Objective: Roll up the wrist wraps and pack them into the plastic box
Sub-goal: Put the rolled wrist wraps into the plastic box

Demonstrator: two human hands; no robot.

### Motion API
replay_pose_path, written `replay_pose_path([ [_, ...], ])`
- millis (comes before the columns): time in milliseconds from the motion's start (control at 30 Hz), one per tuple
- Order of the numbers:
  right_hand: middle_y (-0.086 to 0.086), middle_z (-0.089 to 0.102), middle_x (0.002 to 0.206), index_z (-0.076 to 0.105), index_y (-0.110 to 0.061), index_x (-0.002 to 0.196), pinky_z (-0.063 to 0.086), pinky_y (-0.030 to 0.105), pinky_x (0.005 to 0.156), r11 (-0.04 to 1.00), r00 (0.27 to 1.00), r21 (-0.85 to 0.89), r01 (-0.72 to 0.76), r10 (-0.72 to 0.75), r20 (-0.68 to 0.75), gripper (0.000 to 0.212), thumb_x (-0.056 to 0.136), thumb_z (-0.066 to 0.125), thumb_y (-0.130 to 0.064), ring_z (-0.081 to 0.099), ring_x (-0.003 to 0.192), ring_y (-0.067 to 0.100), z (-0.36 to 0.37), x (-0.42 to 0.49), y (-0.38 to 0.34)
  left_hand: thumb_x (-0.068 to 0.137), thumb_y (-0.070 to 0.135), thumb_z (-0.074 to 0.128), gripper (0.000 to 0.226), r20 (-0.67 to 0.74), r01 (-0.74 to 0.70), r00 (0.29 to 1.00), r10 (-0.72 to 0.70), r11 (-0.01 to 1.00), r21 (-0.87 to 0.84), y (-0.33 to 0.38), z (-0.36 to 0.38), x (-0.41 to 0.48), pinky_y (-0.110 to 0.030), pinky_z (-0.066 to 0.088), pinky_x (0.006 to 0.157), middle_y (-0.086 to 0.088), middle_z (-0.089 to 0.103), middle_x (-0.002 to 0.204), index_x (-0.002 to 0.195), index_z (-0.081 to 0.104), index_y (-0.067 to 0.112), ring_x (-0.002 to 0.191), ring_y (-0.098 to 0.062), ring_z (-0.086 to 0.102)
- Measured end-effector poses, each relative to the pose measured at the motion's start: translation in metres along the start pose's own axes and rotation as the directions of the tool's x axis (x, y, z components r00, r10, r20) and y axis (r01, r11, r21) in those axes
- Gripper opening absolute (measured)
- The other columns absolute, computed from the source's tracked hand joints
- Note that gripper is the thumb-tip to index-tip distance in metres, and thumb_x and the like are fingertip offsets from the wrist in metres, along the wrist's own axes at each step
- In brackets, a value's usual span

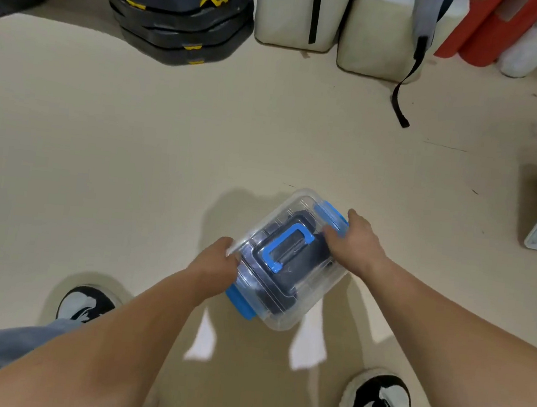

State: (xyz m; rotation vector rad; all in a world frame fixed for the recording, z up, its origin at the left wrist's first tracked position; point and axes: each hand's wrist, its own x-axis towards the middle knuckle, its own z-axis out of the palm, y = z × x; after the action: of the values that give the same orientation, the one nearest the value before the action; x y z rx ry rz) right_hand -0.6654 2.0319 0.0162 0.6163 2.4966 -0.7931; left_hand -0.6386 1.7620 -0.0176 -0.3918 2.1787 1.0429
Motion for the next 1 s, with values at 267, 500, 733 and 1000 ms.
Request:
replay_pose_path([
  [267,0.009,0.044,0.155,0.037,-0.018,0.160,0.044,0.041,0.108,0.921,0.974,0.320,-0.223,0.195,0.117,0.070,0.101,0.064,-0.044,0.053,0.135,0.033,0.015,0.014,-0.004,0.091,0.086,0.043,0.081,0.116,0.457,0.886,-0.449,0.798,-0.392,-0.011,0.010,-0.013,-0.043,0.063,0.081,-0.017,0.074,0.109,0.120,0.061,0.012,0.095,-0.035,0.074],
  [500,-0.005,0.064,0.091,0.066,-0.020,0.108,0.048,0.033,0.072,0.874,0.956,0.397,-0.279,0.214,0.201,0.014,0.102,0.067,-0.032,0.063,0.078,0.016,0.012,0.000,0.007,0.081,0.085,0.062,0.081,0.045,0.456,0.872,-0.487,0.777,-0.433,-0.008,0.001,-0.015,-0.043,0.065,0.066,-0.019,0.075,0.101,0.106,0.064,0.008,0.086,-0.038,0.076],
  [733,0.000,0.069,0.088,0.070,-0.022,0.095,0.057,0.042,0.090,0.872,0.963,0.410,-0.267,0.250,0.096,0.015,0.103,0.064,-0.034,0.066,0.083,0.023,0.029,-0.028,0.009,0.099,0.069,0.053,0.062,0.007,0.424,0.897,-0.442,0.856,-0.295,0.007,-0.002,-0.025,-0.040,0.063,0.058,-0.022,0.073,0.100,0.098,0.058,0.007,0.080,-0.039,0.076],
  [1000,0.013,0.065,0.093,0.064,-0.003,0.099,0.055,0.048,0.086,0.941,0.976,0.260,-0.215,0.198,0.092,0.038,0.110,0.045,-0.035,0.063,0.092,0.037,0.034,-0.043,0.024,0.105,0.027,0.054,0.029,0.027,0.277,0.961,-0.276,0.954,-0.115,-0.004,0.002,-0.033,-0.051,0.066,0.084,-0.023,0.071,0.110,0.118,0.059,0.002,0.087,-0.035,0.074],
])
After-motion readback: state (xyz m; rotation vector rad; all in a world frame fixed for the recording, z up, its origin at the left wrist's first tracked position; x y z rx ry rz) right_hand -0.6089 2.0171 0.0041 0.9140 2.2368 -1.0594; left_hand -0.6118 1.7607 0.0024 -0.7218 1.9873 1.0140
